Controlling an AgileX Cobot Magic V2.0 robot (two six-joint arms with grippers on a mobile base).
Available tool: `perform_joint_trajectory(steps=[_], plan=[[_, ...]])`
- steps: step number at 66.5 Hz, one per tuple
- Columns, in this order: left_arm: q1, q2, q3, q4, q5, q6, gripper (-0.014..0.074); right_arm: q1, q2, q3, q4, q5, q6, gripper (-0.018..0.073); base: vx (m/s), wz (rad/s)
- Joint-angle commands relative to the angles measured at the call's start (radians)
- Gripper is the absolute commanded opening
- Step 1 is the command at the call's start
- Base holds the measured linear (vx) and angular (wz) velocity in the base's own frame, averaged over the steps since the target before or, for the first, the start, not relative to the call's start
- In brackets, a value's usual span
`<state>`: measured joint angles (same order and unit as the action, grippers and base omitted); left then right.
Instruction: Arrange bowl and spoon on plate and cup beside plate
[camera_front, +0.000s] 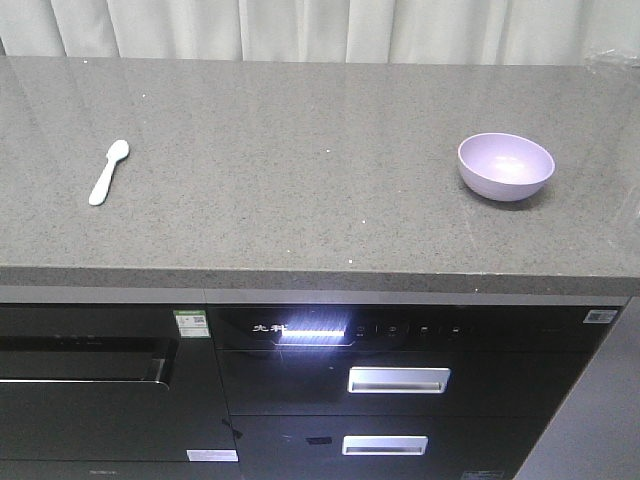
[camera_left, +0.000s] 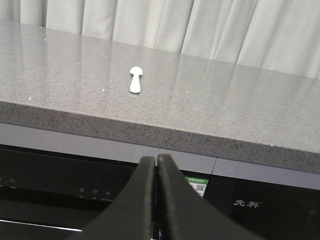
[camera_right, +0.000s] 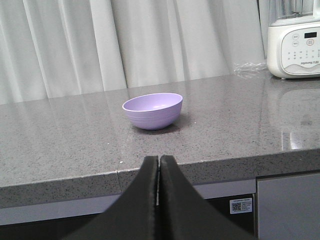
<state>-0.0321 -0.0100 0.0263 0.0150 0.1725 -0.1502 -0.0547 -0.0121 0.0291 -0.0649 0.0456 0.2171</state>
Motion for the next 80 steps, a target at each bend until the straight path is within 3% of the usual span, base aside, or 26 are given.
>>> perform_joint_trajectory(steps=[1, 80], plan=[[0.000, -0.015, 0.026, -0.001, -0.071, -0.009, -0.0007, -0.006, -0.009, 0.008, -0.009, -0.070, -0.007, -0.0004, 0.04, 0.00], [0.000, -0.015, 0.026, -0.001, -0.071, -0.009, -0.0007, -0.006, -0.009, 0.008, -0.009, -0.070, -0.007, -0.0004, 0.04, 0.01]])
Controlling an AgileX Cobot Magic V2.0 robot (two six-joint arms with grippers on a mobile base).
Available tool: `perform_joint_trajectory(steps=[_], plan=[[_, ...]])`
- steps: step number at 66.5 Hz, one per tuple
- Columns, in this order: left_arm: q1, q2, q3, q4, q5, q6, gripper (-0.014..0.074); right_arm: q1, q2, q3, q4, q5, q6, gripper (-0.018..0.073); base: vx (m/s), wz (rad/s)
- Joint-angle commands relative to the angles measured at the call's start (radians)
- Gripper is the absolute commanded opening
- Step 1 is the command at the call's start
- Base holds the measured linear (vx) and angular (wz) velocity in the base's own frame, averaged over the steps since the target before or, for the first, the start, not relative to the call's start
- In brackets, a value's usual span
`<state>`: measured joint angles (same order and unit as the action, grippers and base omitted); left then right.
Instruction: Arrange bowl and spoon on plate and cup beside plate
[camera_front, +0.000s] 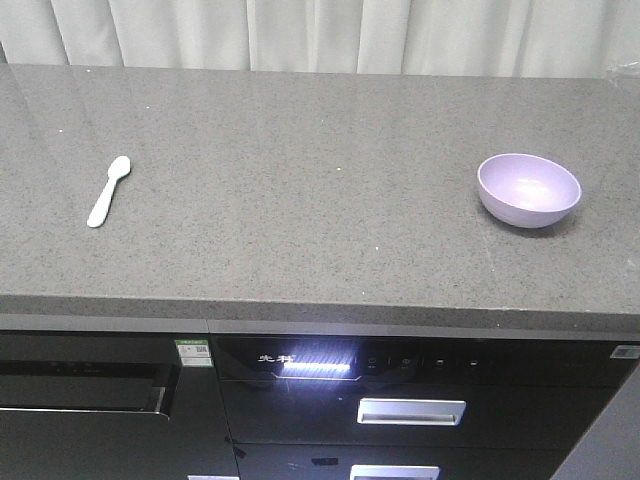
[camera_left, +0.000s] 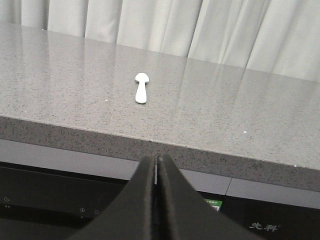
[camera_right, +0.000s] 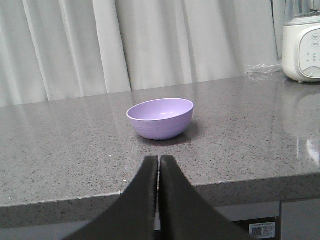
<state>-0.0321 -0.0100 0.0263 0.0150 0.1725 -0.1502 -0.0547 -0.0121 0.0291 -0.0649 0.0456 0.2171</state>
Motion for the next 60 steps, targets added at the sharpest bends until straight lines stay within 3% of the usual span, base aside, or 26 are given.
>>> perform_joint_trajectory(steps=[1, 60], plan=[[0.000, -0.015, 0.026, -0.001, -0.071, -0.009, -0.0007, -0.006, -0.009, 0.008, -0.009, -0.070, -0.007, -0.0004, 0.06, 0.01], [0.000, -0.015, 0.026, -0.001, -0.071, -0.009, -0.0007, -0.006, -0.009, 0.008, -0.009, -0.070, -0.007, -0.0004, 0.06, -0.01]])
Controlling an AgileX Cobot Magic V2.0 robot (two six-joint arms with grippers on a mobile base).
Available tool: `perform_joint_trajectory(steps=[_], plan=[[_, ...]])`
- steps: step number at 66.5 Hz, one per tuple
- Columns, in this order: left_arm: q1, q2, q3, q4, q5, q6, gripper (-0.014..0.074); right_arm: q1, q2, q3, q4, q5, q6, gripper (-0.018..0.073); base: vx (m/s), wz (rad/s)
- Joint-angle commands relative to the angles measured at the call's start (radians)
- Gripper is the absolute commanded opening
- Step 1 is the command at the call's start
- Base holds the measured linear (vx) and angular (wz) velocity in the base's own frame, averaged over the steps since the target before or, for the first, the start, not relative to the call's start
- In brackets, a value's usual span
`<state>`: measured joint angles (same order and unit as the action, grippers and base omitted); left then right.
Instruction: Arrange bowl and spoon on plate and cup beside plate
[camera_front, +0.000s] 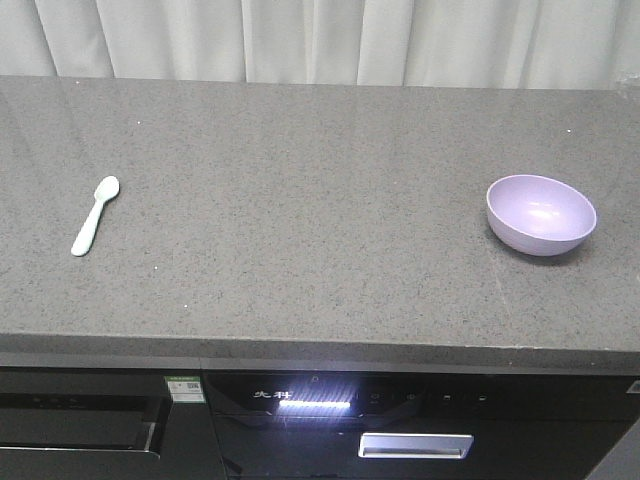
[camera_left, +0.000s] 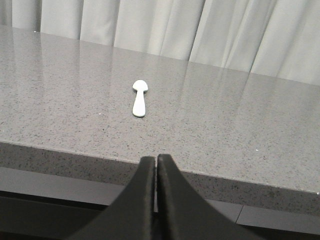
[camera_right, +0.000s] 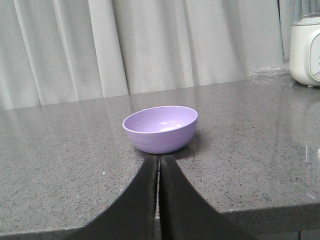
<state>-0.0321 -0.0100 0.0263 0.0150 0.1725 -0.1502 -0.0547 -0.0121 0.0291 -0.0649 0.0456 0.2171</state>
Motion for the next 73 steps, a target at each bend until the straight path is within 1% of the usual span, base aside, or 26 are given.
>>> perform_joint_trajectory(steps=[1, 73], plan=[[0.000, -0.015, 0.026, -0.001, -0.071, -0.009, -0.0007, -0.006, -0.009, 0.008, -0.009, -0.070, -0.007, -0.0004, 0.06, -0.02], [0.000, -0.015, 0.026, -0.001, -0.071, -0.009, -0.0007, -0.006, -0.009, 0.008, -0.009, -0.072, -0.007, -0.0004, 0.05, 0.00]])
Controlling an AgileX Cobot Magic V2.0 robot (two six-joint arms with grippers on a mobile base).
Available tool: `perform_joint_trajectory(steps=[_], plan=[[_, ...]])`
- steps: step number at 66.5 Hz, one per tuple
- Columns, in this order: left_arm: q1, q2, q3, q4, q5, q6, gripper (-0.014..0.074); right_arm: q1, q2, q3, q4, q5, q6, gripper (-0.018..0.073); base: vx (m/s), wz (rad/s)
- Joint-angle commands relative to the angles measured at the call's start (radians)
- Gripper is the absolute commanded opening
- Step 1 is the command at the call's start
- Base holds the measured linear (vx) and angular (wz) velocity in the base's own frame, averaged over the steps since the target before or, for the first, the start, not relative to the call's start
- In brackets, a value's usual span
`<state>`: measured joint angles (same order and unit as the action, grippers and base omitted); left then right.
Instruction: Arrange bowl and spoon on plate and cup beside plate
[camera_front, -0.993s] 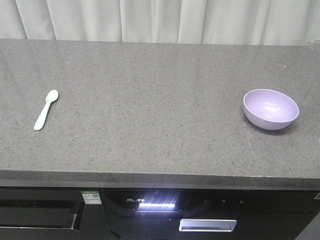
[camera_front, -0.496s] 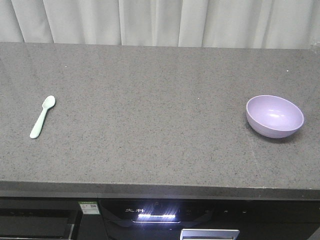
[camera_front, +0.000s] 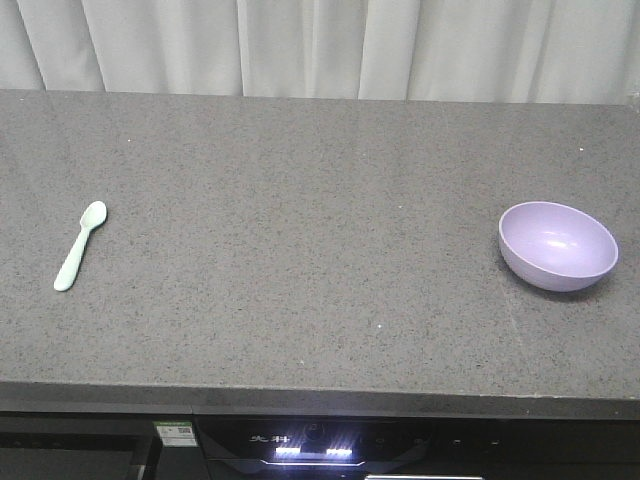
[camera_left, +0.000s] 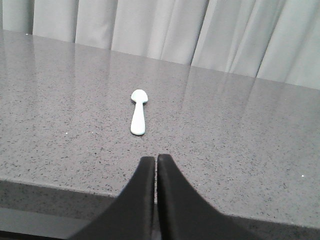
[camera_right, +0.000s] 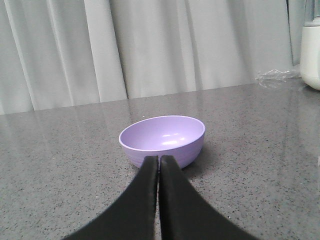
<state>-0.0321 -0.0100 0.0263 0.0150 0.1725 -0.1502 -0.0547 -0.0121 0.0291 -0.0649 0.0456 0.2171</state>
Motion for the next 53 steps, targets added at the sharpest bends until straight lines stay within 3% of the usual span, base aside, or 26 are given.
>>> perform_joint_trajectory(steps=[1, 53], plan=[[0.000, -0.015, 0.026, -0.001, -0.071, -0.009, -0.0007, -0.006, -0.009, 0.008, -0.009, -0.072, -0.007, -0.0004, 0.03, 0.00], [0.000, -0.015, 0.026, -0.001, -0.071, -0.009, -0.0007, -0.006, -0.009, 0.008, -0.009, -0.071, -0.007, -0.0004, 0.02, 0.00]])
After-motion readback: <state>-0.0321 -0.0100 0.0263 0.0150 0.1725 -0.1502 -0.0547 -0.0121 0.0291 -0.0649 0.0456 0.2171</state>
